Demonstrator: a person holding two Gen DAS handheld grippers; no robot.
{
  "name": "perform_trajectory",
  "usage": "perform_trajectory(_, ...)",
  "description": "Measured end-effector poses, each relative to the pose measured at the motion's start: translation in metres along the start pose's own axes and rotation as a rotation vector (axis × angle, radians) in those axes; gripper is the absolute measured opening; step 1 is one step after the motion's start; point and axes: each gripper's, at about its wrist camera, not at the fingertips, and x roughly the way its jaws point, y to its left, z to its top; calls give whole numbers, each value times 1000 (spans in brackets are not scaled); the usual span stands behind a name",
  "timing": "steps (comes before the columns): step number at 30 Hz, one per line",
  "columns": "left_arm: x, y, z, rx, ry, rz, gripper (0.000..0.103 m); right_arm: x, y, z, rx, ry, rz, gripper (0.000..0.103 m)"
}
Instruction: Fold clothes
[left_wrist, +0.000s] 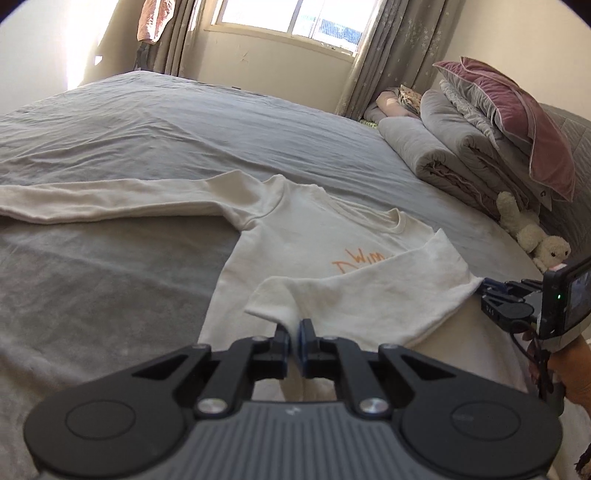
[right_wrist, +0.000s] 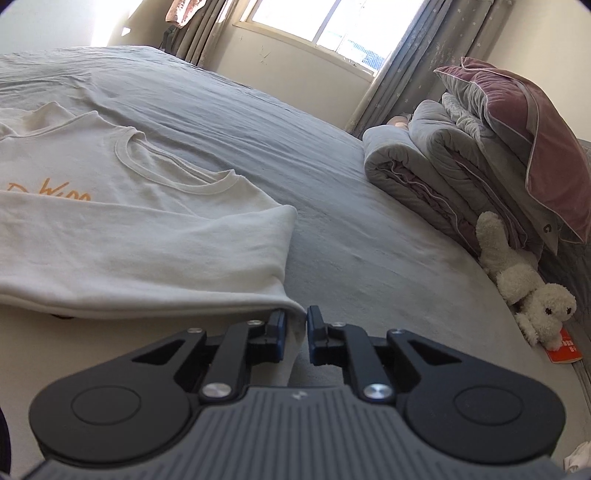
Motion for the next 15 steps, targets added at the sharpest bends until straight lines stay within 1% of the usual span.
perform_trajectory(1, 5, -1, -7, 10, 42, 5, 5, 3, 0, -2, -3, 15, 2, 11)
perform_trajectory(2, 8, -1, -13, 25, 58, 11, 5, 4, 0, -4, -5, 22, 4, 11)
perform_trajectory(5, 5, -5, -15, 89, 41, 26, 8, 4, 3, -4, -21, 33, 1, 11)
perform_trajectory(7, 1, -4, -15, 95, 19, 45, 20, 0, 1, -4, -18, 37, 15, 11)
perform_trajectory(8, -3, -3, -15, 93, 0, 66, 33, -3, -4, -4, -6, 41, 29, 14)
perform_trajectory(9, -8, -3, -14, 99, -36, 89, 42, -7, -8, -3, 6, 46, 44, 22)
perform_trajectory(11, -18, -5, -12, 122, -115, 134, 43, -14, -18, -2, 46, 52, 70, 32)
perform_trajectory(13, -23, -7, -8, 154, -180, 153, 47, -21, -30, -1, 118, 53, 97, 33)
perform_trajectory(15, -22, -11, -2, 180, -210, 144, 48, -26, -36, 1, 197, 35, 123, 33)
